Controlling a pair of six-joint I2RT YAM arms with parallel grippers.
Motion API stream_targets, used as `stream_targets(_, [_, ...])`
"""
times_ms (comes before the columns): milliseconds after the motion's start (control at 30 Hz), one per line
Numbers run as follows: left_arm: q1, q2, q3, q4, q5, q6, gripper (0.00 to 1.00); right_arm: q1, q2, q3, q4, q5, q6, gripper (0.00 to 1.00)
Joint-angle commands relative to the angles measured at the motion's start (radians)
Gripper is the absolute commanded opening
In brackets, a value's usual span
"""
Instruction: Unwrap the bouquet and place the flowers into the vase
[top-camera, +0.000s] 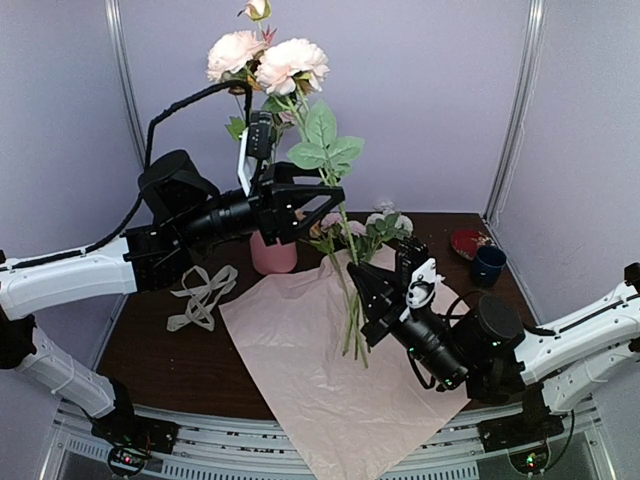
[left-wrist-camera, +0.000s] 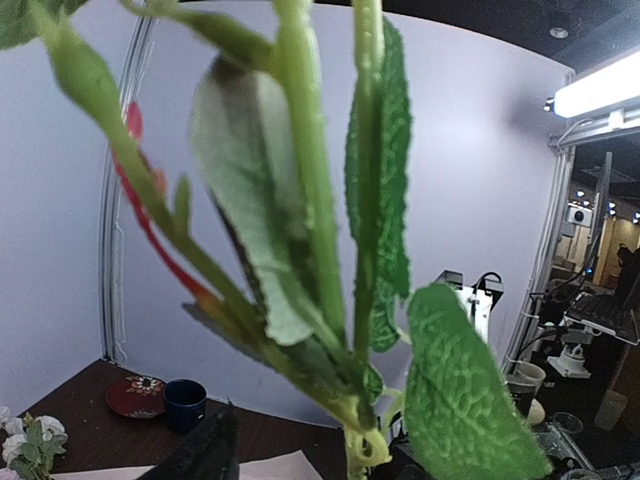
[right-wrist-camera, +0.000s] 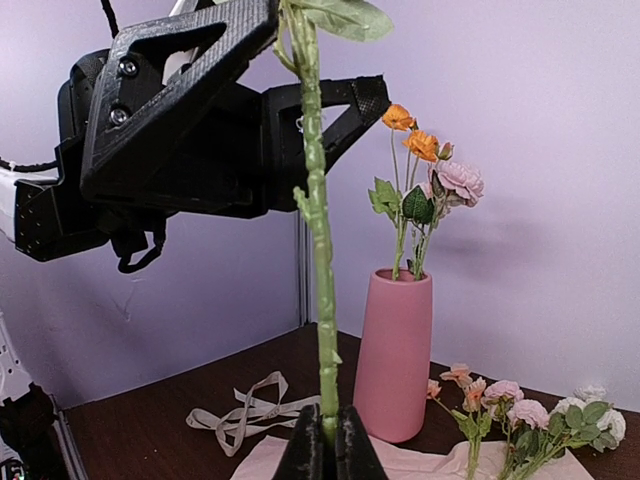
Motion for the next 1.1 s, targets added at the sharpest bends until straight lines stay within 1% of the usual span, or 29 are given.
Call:
stream_targets(0, [-0.004, 0.002, 0.022, 0.071, 0.024, -0.016, 0.61, 0.006, -0.001, 0.023, 0.014, -0.015, -0.016, 0.00])
stream_targets(267, [-0.004, 0.018, 0.014, 0.092, 0.030, -0.038, 0.40, 0.005, -0.010, 0.013, 0.013, -0.014, -0.009, 0.00])
stream_targets(467, [-0.004, 0.028, 0.019, 0.095, 0.035, -0.043, 0.21, 0.005, -0.017, 0.009, 0.007, -0.014, -0.007, 0.00])
stream_targets(633, [-0.004, 0.031, 0.022, 0.088, 0.036, -0.043, 0.02, 0.006, -0.023, 0.008, 0.001, -0.014, -0.007, 0.00])
stream_targets(667, [-0.004, 0.031, 0.022, 0.086, 0.032, -0.043, 0.00, 0.005, -0.024, 0.007, 0.000, -0.014, -0.007, 0.00])
stream_targets(767, [-0.004, 0.028, 0.022, 0.075, 0.019, -0.041, 0.00, 0.005, -0.033, 0.012, -0.012, -0.014, -0.005, 0.00])
stream_targets(800, [-0.004, 0.026, 0.020, 0.070, 0.011, -0.039, 0.00, 0.006, -0.037, 0.015, -0.024, -0.014, -0.003, 0.05])
stream_targets(833, [-0.004, 0.021, 0.018, 0.062, -0.004, -0.034, 0.00, 0.006, -0.044, 0.022, -0.045, -0.014, 0.002, 0.12])
stream_targets(867, [-0.004, 0.015, 0.017, 0.050, -0.028, -0.026, 0.00, 0.005, -0.051, 0.034, -0.073, -0.011, 0.012, 0.25])
stream_targets(900, [-0.002, 0.007, 0.020, 0.028, -0.059, -0.008, 0.00, 0.006, -0.061, 0.056, -0.115, -0.003, 0.038, 0.48])
stream_targets(933, [-0.001, -0.003, 0.027, -0.008, -0.101, 0.017, 0.00, 0.004, -0.075, 0.091, -0.183, 0.014, 0.063, 0.66])
stream_targets(967, [0.001, -0.015, 0.042, -0.061, -0.161, 0.048, 0.00, -0.001, -0.092, 0.129, -0.249, 0.020, 0.097, 0.77])
stream_targets(1067, [0.035, -0.049, 0.113, -0.216, -0.329, 0.167, 0.00, -0.021, -0.154, 0.217, -0.399, 0.014, 0.097, 0.97])
